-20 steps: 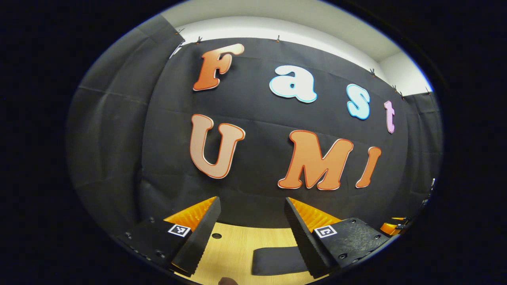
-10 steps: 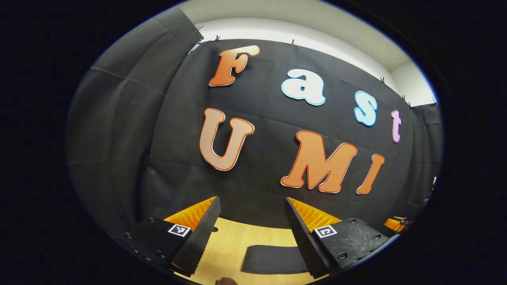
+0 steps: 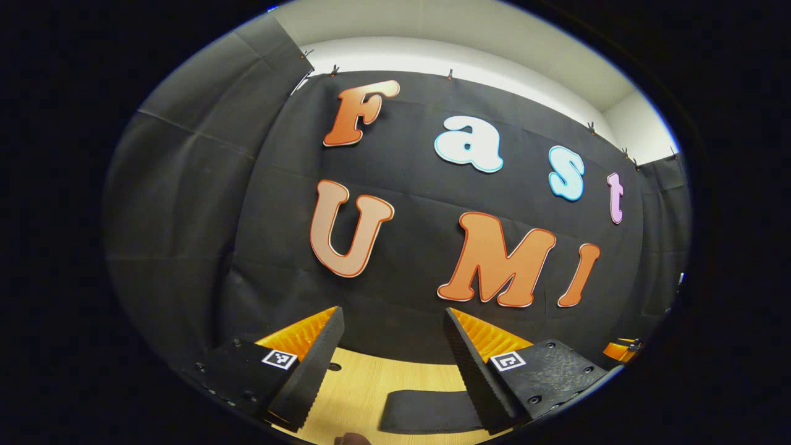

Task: Grasp the waist and the cuffs of the jeans and fold them to make the two legs overlap; first hold the waist and fold one-third of the jeans toward the cuffs, then hold the cuffs and fold the remaining one-third in the same direction to finish folding.

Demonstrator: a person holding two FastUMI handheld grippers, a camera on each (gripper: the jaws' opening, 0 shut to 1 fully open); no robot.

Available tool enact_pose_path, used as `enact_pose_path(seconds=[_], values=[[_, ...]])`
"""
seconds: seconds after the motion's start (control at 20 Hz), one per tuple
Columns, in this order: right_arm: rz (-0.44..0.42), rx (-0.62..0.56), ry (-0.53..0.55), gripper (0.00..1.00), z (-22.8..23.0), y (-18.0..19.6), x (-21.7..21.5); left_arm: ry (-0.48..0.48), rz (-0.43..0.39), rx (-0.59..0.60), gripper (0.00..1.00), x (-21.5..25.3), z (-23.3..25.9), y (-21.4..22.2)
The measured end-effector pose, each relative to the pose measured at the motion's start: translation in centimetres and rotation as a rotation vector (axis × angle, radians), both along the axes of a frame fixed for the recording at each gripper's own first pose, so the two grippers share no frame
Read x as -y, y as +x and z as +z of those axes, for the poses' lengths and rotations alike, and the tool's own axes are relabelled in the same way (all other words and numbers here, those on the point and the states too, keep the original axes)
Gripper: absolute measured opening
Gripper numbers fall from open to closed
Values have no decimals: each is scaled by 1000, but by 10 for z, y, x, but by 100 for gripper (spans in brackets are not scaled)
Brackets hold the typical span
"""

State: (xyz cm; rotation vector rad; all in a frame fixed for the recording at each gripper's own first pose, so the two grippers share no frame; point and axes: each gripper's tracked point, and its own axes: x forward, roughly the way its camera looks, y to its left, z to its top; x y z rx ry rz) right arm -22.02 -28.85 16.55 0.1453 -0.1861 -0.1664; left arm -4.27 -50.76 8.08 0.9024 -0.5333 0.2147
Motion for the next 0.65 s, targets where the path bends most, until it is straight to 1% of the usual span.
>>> enact_pose_path(seconds=[0.05, 0.1, 0.15, 0.2, 0.25, 0.35, 0.4, 0.45, 0.55, 0.6, 0.65], values=[[3, 9, -2, 100, 2, -2, -1, 16, -8, 12, 97, 1, 0, -2], [1, 18, -14, 100, 5, -6, -2, 30, -15, 25, 98, 3, 0, -3], [-10, 23, -29, 97, 5, -7, 0, 41, -17, 25, 97, 2, -2, -2], [-27, 22, -44, 97, 4, -7, 1, 44, -12, 17, 95, -2, -6, -1], [-39, 13, -54, 97, 1, -8, 1, 46, -3, 8, 98, -7, -9, 1], [-52, -1, -60, 97, -4, -8, 3, 57, 14, -4, 98, -13, -15, 5], [-45, -3, -55, 97, -5, -7, 3, 56, 19, -3, 98, -16, -17, 7], [-30, -9, -47, 100, -5, -8, 0, 48, 20, -1, 98, -17, -18, 9], [3, -14, -49, 100, -5, -7, -2, 23, 15, -12, 97, -17, -25, 14], [1, -16, -62, 100, -4, -7, 2, 18, 3, -20, 98, -14, -29, 17], [-8, -24, -71, 97, -5, -5, 6, 16, 0, -26, 97, -14, -31, 19]])
